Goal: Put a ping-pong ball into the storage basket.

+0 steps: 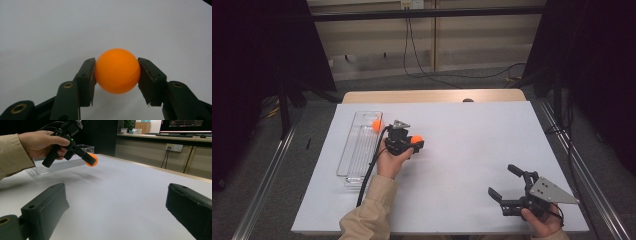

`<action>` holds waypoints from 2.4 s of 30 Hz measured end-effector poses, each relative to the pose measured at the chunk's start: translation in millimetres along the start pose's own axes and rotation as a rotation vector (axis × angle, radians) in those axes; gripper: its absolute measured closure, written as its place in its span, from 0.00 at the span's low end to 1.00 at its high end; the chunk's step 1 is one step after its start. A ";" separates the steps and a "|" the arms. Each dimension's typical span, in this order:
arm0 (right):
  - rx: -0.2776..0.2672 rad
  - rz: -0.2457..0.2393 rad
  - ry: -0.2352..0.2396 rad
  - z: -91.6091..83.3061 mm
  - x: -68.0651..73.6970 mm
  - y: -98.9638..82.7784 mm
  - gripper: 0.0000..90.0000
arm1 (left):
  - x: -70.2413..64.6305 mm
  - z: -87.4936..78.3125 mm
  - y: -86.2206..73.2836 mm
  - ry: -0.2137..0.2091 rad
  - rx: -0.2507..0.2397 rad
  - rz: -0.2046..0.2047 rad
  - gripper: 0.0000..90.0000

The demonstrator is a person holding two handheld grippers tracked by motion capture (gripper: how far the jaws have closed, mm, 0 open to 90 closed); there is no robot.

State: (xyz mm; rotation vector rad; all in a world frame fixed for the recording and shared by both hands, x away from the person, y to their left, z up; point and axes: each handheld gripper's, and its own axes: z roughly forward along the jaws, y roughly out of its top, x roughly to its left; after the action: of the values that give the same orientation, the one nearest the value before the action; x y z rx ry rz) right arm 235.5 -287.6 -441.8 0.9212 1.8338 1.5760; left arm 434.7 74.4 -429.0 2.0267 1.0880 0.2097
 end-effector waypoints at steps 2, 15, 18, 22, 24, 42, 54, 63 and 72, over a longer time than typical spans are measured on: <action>0.001 0.000 0.001 0.1 0.1 0.0 0.03 | 0.3 -0.7 -0.3 -0.002 0.005 0.002 0.56; 0.000 -0.001 0.002 0.2 0.4 0.1 0.03 | -0.9 -14.1 1.6 -0.021 0.001 0.015 0.56; -0.001 -0.001 0.002 0.1 0.4 0.1 0.03 | -0.2 -16.6 1.2 -0.028 0.003 0.010 0.56; 0.000 0.000 0.002 0.3 0.3 0.1 0.03 | -1.0 -18.7 0.9 -0.034 0.006 0.012 0.56; 0.000 -0.001 0.002 0.3 0.3 0.1 0.03 | -0.8 -20.6 1.3 -0.035 0.004 0.016 0.56; -0.001 0.000 0.002 0.3 0.4 0.2 0.03 | 5.3 -39.3 2.5 -0.048 0.002 0.010 0.56; -0.002 -0.002 0.004 0.4 0.4 0.4 0.03 | 9.7 -47.3 2.7 -0.052 -0.004 -0.003 0.56; -0.002 -0.003 0.004 0.5 0.5 0.4 0.03 | 12.3 -51.9 2.8 -0.043 -0.014 -0.009 0.56; -0.003 -0.003 0.004 0.5 0.5 0.4 0.03 | 17.2 -59.2 2.8 -0.037 -0.017 -0.014 0.56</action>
State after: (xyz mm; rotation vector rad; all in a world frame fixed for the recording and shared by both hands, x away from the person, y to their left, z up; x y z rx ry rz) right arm 235.6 -286.9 -441.4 0.9138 1.8349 1.5791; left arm 418.6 120.8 -391.6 2.0001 1.0735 0.1733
